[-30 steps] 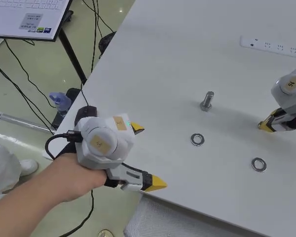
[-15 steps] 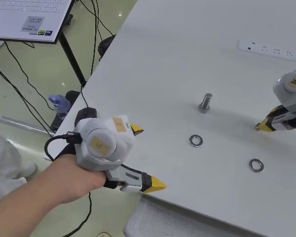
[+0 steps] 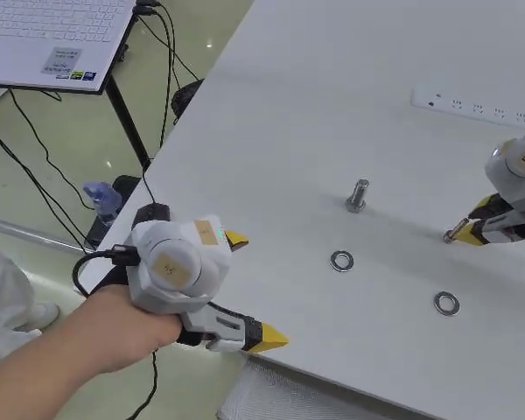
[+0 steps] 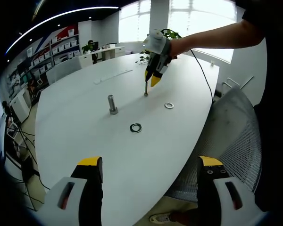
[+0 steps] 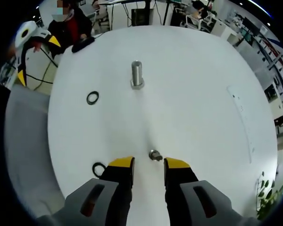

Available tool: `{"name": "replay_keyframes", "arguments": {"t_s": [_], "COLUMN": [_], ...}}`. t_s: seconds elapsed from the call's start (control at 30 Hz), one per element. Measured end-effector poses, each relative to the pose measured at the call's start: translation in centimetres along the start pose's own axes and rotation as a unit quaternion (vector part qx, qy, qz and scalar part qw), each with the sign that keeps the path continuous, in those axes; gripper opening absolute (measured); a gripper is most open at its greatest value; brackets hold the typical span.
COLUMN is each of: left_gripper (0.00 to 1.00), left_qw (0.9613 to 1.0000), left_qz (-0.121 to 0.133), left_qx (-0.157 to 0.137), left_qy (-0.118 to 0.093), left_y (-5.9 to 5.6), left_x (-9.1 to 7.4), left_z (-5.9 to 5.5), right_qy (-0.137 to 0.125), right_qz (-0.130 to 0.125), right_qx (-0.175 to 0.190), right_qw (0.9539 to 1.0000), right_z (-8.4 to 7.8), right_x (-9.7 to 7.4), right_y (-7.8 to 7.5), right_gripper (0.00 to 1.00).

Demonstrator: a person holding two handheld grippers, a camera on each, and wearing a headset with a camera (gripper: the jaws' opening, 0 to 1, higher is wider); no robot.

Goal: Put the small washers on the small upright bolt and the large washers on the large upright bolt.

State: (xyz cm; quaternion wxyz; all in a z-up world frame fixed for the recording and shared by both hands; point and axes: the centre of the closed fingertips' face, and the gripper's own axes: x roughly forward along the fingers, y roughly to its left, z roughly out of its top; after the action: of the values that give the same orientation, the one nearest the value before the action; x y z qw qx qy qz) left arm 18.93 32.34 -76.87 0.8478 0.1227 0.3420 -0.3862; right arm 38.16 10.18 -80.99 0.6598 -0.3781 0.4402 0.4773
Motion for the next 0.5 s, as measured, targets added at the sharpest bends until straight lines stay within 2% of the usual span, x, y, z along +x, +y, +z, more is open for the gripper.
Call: {"name": "replay_keyframes", "arguments": {"t_s": [0.5], "left_gripper": [0.81], "left_qw": [1.0000], "left_qz": [0.001], "left_qx": [0.003], "left_qy": [0.000], "left_y": [-0.5], "left_x": [-0.7], "left_z": [-0.2], "right_qy": [-0.005], "right_qz": [0.017], "right_qx": [0.000], "right_qw": [0.9998], "right_z": [-1.2], "right_x": [-0.2], "right_y": [4.0], "right_gripper": [0.26]}}
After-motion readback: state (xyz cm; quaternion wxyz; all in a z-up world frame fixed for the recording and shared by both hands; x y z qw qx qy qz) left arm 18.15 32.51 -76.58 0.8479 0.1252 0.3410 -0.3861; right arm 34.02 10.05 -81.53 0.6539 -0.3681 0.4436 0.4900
